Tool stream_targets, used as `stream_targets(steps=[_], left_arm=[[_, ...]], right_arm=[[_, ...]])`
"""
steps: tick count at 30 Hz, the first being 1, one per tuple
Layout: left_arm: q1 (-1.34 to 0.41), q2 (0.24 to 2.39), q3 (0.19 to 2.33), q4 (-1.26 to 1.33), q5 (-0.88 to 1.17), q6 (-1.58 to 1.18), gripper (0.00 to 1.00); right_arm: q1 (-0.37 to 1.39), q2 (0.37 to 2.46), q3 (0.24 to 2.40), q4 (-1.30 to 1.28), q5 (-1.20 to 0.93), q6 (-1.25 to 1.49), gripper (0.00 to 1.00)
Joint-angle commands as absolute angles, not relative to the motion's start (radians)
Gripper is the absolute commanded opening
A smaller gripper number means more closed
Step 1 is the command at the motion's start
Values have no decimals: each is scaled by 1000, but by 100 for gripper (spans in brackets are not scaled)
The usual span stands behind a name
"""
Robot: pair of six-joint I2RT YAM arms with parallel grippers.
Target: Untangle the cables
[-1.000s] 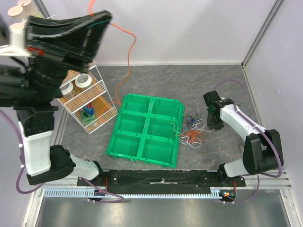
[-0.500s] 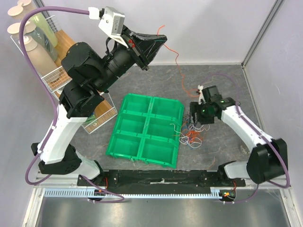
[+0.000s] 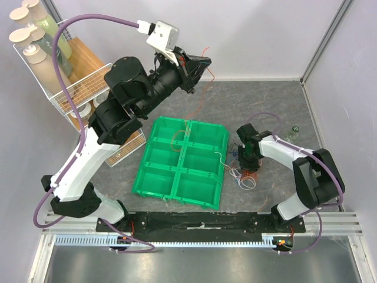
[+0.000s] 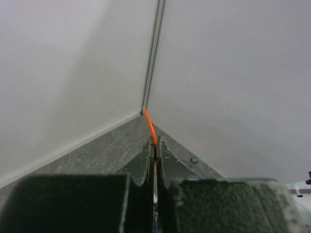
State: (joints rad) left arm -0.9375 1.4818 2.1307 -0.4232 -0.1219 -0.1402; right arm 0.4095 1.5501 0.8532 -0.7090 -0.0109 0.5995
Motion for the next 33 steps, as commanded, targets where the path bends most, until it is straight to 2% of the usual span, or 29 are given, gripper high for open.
stream_targets(steps=[1,5,10,23,33], left_arm=[[-937,1440,2092,-410,-216,-107,2],[-936,1420,2054,-403,-278,-72,2],[-936,1416,2025,-387,-336,-20,2],[-911,1425,1849,-264,-479,109,2],[-763,1368,1641,-244,-442,-34,2]], right_arm=[[292,1484,804,-793,205,707,42],[186,1395,769,-836,253,673,42],[179,1373,804,-831,164,604,43],[179,1353,877,-825,95,503,44],[179,1364,897,-822,80,482,45]])
